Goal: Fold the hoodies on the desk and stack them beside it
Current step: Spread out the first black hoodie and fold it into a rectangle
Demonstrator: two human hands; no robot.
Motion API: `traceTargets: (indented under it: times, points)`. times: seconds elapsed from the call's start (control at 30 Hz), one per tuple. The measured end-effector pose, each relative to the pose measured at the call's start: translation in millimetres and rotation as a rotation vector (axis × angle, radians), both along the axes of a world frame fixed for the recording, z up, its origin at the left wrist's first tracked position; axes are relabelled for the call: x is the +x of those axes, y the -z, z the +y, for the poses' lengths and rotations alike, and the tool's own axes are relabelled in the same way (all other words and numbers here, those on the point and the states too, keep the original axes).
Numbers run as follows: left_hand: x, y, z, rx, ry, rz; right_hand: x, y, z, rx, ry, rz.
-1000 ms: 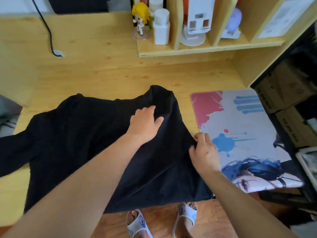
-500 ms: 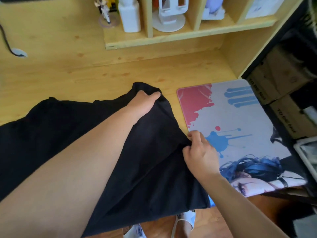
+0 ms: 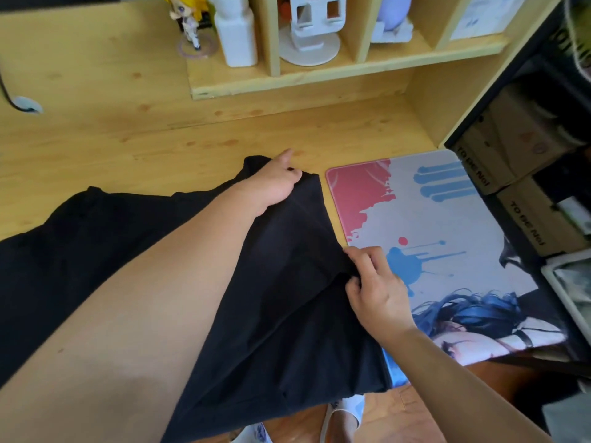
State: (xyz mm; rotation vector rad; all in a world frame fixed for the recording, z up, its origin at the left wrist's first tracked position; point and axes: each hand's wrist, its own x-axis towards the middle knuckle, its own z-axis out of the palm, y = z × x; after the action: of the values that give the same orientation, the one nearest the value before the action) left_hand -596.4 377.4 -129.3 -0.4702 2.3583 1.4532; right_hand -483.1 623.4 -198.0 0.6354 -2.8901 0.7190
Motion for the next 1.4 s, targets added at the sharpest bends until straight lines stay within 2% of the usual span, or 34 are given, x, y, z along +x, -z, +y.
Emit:
traceTargets:
  times: [0.03, 0.1, 0.17, 0.23, 0.33, 0.4, 0.43, 0.53, 0.57, 0.7, 0.77, 0.83, 0.9, 1.0, 1.17, 1.3, 1.4]
  points:
    - [7.0, -5.2, 7.0, -0.209, 0.076, 0.064, -1.1, -0.3, 1.1, 0.037, -0.013, 0.014]
    - [31.6, -9.6, 19.2, -0.589, 0.215, 0.324, -2.0, -0.2, 2.3, 0.116, -0.049, 0.03]
    - [77.1, -8.4, 28.2, -0.815, 0.341, 0.426, -1.4, 2.2, 4.5, 0.171, -0.096, 0.005]
    - [136.2, -1.8, 30.1, -0.959, 0.392, 0.331, -3.3, -2.7, 7.9, 0.142, -0.085, -0.017]
    - [213.5, 15.1, 16.2, -1.07, 0.349, 0.179, -16.5, -23.4, -8.2, -0.03, 0.022, 0.128]
    - [240.4, 32.9, 5.9, -1.076, 0.322, 0.098, -30.9, -38.6, -43.5, -0.072, -0.036, 0.181]
    - [247.1, 41.4, 3.4, -1.063, 0.32, 0.061, -39.1, -40.7, -63.3, -0.02, -0.135, 0.109]
    - [254.1, 56.9, 0.0, -1.011, 0.321, -0.001, -66.2, -21.9, -99.5, 0.42, -0.35, -0.158]
    - [254.0, 58.0, -1.4, -1.002, 0.322, 0.01, -76.2, -12.3, -100.0, 0.503, -0.342, -0.193]
    - [278.4, 46.1, -11.5, -1.017, 0.234, 0.06, -93.4, -8.2, -101.2, 0.606, -0.254, -0.207]
    - [307.8, 39.5, -22.6, -1.034, 0.123, 0.014, -74.4, -20.7, -109.5, 0.596, -0.165, -0.154]
    - [332.4, 40.8, -43.0, -1.037, -0.006, -0.071, -34.2, -30.5, -121.0, 0.453, -0.121, -0.111]
    - [342.8, 46.4, -64.3, -1.016, -0.046, -0.138, 10.7, -32.7, -130.4, 0.372, -0.193, -0.196]
    - [339.1, 54.6, -84.2, -0.976, -0.003, -0.166, 39.2, -12.2, -138.4, 0.494, -0.246, -0.235]
    - [312.6, 60.3, -102.4, -0.953, -0.051, -0.193, 7.7, -4.0, -160.1, 0.568, -0.235, -0.188]
    - [253.7, 67.6, -135.6, -0.926, -0.113, -0.129, -47.6, -2.2, -192.6, 0.549, -0.209, -0.172]
    - [206.0, 66.1, -159.5, -0.874, -0.072, -0.159, -91.4, -3.7, -208.1, 0.559, -0.192, -0.211]
